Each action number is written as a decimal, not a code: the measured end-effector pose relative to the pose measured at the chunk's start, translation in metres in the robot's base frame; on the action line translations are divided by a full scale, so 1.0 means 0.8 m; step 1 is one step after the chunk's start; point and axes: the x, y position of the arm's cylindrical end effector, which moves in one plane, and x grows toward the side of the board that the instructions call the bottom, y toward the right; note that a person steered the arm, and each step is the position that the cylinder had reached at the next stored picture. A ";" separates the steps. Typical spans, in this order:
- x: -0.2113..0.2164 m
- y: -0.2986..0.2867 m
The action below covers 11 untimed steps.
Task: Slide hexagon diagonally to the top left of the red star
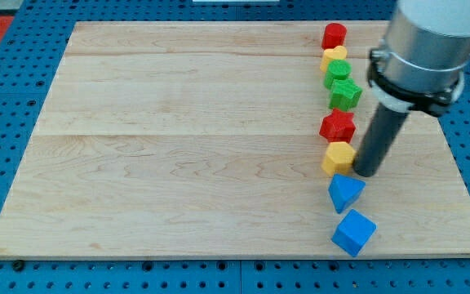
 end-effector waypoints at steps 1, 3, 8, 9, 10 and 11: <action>-0.003 -0.068; -0.016 -0.198; -0.062 -0.130; -0.110 -0.131; -0.166 -0.132; -0.216 -0.150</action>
